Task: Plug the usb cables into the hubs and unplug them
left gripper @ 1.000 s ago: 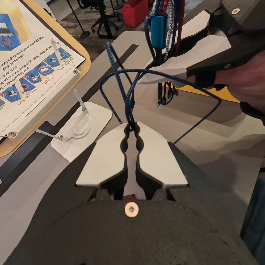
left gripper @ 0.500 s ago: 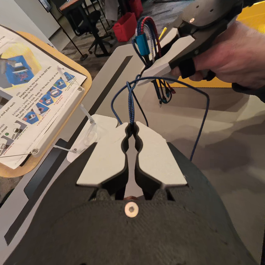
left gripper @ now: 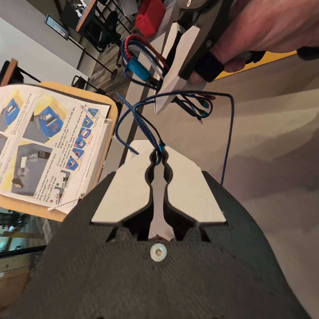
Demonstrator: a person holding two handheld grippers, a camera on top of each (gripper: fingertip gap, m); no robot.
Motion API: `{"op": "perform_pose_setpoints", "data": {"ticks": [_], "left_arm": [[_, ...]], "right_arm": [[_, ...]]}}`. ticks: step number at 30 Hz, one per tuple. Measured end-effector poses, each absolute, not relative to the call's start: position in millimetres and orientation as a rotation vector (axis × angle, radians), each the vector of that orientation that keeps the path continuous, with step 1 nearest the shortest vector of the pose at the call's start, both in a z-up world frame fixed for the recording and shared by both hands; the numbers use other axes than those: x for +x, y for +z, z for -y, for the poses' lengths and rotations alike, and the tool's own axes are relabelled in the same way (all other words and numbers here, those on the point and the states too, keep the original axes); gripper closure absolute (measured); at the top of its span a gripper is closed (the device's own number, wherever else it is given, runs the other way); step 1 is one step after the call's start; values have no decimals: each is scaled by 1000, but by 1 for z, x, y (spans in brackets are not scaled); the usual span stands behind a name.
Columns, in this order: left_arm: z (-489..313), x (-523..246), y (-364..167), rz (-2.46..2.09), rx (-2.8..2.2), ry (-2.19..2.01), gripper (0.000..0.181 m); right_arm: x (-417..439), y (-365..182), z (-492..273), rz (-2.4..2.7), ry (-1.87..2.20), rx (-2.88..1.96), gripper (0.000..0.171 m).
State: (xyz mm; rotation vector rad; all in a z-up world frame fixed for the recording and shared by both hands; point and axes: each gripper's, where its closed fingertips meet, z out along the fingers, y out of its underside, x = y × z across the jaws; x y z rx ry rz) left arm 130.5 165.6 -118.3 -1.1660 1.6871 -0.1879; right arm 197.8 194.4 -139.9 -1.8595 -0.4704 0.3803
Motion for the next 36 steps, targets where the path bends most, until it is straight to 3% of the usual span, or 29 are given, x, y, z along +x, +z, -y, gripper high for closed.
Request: {"op": "perform_pose_setpoints", "data": {"ticks": [36], "left_arm": [[-149,143,-98,-1543,-843,-123,176]], "right_arm": [[185,-167,-199,472,541,-1898,171]]}}
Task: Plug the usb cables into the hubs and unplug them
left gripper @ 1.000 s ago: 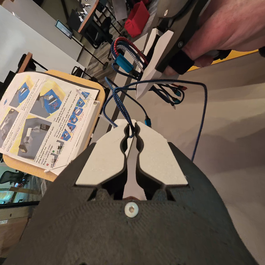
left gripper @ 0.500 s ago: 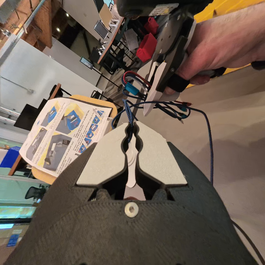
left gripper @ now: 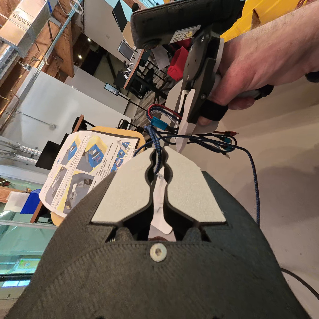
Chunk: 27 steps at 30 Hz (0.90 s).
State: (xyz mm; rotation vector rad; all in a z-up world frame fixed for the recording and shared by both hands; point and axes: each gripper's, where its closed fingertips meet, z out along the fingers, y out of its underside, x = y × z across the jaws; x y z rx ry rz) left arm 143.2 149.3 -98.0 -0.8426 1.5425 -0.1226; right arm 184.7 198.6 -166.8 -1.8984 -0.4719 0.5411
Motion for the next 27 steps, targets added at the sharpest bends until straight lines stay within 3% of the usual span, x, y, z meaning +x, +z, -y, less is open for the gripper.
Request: {"op": "perform_pose_setpoints", "data": {"ticks": [3,7,12,27], "left_arm": [[-152,147,-100,-1525,-854,-133,167],[-158,148,-107,-1530,-867,-82,174],[-175,143,-115,-1496,-1018,-126,143],[-192,132,-143,-1438,-1141,-2,177]], "right_arm": [[185,-170,-199,471,552,-1908,171],[184,-175,-200,470,555,-1917,171],[185,-171,-199,465,550,-1902,171],[187,-166,-198,455,549,-1883,171]]}}
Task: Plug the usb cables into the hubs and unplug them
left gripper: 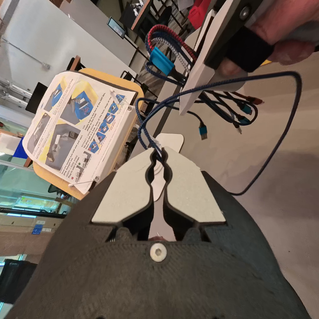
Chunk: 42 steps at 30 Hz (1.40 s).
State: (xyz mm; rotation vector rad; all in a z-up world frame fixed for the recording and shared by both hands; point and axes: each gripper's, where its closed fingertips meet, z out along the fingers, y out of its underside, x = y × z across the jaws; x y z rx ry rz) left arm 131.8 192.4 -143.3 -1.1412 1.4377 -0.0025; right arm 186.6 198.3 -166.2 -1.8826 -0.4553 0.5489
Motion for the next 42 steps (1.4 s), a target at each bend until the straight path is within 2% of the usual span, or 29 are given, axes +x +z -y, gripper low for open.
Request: {"op": "perform_pose_setpoints", "data": {"ticks": [10,14,20,26,35,42], "left_arm": [[-205,137,-144,-1406,-1178,15,168],[-212,139,-145,-1399,-1196,25,178],[-214,140,-145,-1450,-1205,31,179],[-184,128,-146,-1716,-1167,15,179],[-165,102,-68,-1424,-1097,-356,179],[-213,28,-6,-907,-1178,-741,179]], "right_arm": [[182,-166,-197,468,549,-1880,171],[181,-166,-196,471,548,-1880,171],[186,-166,-198,461,552,-1878,171],[188,-156,-199,413,702,-1832,171],[209,-177,-211,299,728,-1857,171],[240,-199,-217,193,646,-1892,171]]}}
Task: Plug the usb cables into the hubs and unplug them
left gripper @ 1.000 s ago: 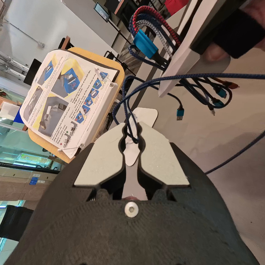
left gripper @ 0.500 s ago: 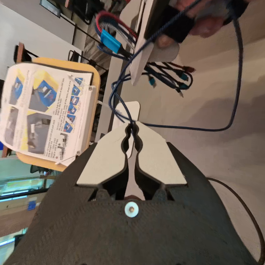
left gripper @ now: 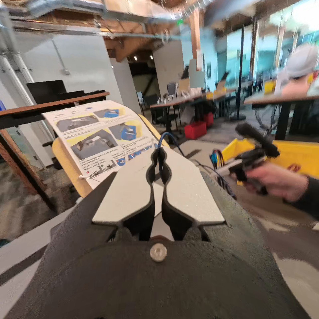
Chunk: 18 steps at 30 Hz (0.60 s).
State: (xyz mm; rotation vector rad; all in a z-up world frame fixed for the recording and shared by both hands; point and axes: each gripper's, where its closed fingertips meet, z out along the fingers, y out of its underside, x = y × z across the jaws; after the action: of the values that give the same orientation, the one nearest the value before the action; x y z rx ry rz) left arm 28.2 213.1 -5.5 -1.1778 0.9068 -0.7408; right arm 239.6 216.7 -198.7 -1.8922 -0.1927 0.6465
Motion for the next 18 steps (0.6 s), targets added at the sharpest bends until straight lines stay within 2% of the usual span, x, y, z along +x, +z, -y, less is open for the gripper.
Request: {"op": "perform_pose_setpoints", "data": {"ticks": [3,9,18], "left_arm": [[-226,-5,17,-759,-1155,-893,179],[-238,-34,37,-696,-1121,-859,180],[-241,-80,108,-549,-995,-915,180]], "right_arm": [[248,-209,-218,135,678,-1890,171],[251,-224,-219,137,632,-1931,171],[234,-243,-222,235,546,-2019,171]]}}
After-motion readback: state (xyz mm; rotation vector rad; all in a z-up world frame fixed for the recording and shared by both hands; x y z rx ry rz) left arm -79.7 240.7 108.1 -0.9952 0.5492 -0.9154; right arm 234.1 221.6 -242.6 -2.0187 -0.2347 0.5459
